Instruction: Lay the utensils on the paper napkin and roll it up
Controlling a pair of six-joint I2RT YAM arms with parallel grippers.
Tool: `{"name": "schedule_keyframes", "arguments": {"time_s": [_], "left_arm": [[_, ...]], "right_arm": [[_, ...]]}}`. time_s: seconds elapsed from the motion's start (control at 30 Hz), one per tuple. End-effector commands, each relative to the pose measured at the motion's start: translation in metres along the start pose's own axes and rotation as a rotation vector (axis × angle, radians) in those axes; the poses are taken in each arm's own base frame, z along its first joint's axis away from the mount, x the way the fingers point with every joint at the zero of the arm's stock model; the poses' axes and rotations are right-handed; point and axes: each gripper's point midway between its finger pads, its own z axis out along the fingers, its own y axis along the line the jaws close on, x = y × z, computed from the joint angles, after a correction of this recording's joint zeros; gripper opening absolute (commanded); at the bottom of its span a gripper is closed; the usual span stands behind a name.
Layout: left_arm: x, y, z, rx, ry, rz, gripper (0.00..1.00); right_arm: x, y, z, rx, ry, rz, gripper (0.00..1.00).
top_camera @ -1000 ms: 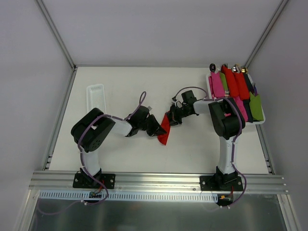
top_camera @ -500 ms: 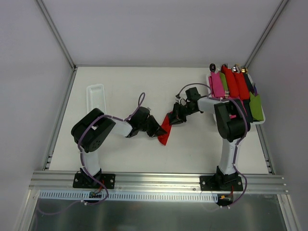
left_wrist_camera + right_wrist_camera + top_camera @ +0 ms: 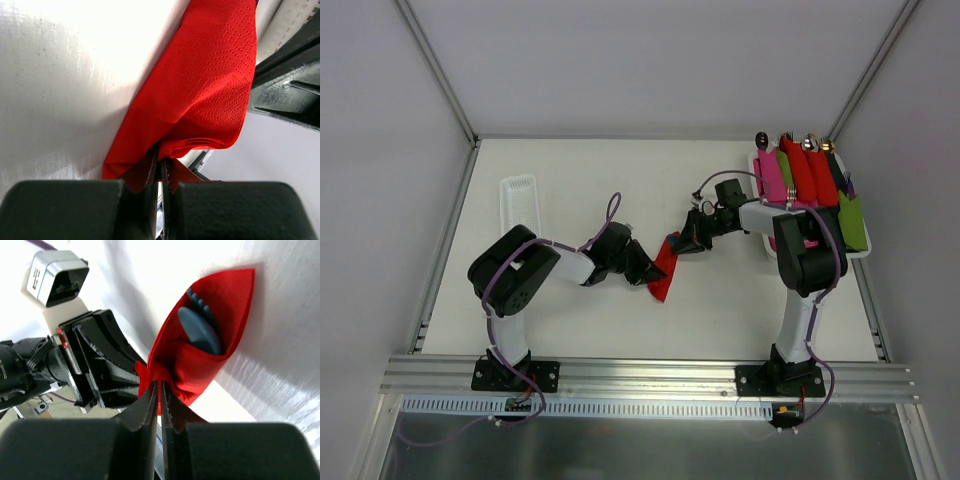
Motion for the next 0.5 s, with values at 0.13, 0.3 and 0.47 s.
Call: {"name": "schedule_keyframes", "arguments": {"time_s": [0.13, 0.3, 0.47], "left_arm": [[-0.002, 0.044, 0.000, -0.146, -0.029, -0.009, 0.00], [-0.003, 0.012, -0.005, -0.041, -0.028, 0.061, 0.00], [-0.006, -0.042, -0.018, 0.071, -0.040, 0.145, 0.00]], "right_arm": [[-0.003, -0.020, 0.016, 0.002, 0.008, 0.049, 0.06], [0.002, -0.036, 0.023, 0.045, 0.013, 0.076, 0.02], [0.003, -0.045, 0.024, 0.084, 0.009, 0.098, 0.00]]}}
